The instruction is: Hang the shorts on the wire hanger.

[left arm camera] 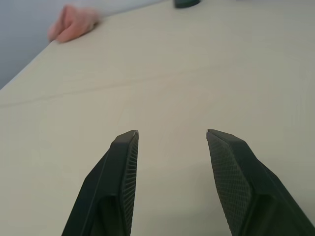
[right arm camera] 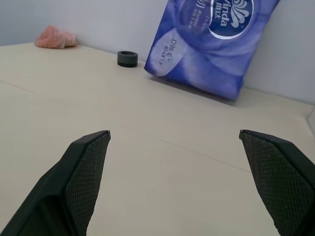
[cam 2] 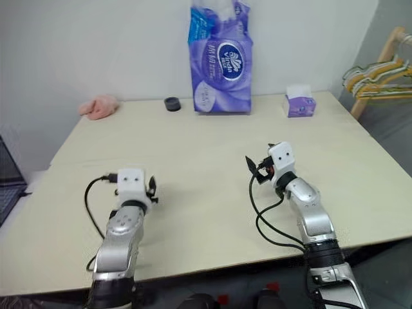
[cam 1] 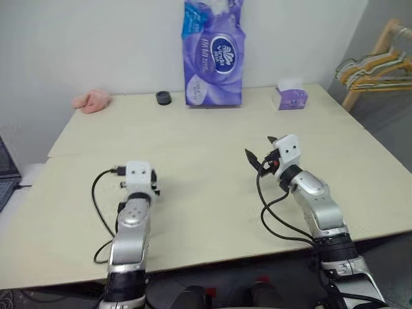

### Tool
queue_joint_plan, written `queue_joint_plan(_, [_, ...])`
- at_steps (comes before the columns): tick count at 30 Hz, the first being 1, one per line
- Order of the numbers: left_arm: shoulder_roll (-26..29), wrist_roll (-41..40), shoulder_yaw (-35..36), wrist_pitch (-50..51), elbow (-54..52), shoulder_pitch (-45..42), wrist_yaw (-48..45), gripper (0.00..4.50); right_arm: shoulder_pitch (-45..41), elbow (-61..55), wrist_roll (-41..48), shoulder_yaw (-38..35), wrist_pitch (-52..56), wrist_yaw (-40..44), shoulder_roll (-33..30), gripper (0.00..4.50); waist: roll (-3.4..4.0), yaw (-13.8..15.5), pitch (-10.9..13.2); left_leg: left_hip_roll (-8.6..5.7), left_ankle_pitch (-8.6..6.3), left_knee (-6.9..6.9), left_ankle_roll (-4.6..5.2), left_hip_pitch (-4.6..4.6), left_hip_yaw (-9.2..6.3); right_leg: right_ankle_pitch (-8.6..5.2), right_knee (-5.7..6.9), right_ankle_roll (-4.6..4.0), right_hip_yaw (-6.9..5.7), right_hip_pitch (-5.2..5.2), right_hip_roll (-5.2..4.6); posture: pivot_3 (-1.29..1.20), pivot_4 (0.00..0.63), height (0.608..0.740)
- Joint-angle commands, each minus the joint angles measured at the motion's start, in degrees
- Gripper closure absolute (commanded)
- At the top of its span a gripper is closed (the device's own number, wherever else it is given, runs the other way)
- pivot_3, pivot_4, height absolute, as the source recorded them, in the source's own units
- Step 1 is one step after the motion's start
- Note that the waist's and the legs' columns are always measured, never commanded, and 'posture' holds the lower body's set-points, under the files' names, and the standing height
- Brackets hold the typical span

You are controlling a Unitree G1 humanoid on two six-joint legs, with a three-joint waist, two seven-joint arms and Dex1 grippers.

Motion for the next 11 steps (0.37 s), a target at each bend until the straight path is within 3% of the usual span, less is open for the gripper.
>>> queue_joint_plan(1, [-0.81,-0.37,0.94,-2.28,-3.26,0.82,1.22,2.17,-2.02,2.29,0.14,-1.44,-2.6,-1.46,1.49,0.02,-0.07,0.4,-0.04,0.03,0.04,0.0,-0.06,0.01,-0.05,0.05,0.03,-0.08,-0.06,0.03,0.0,0.11,0.032,0.74])
queue_joint_plan(11, [-1.05,-1.2,4.23,-6.69,-0.64,-0.33,4.83,2.17,-2.33,6.46,-1.35,-0.41,-5.18,-1.28,3.31,0.02,-0.05,-0.22,-0.12,0.48,0.5,-0.14,-0.74,0.05,-0.57,0.38,0.22,-0.59,-0.17,0.09,0.54,0.11,0.037,0.74])
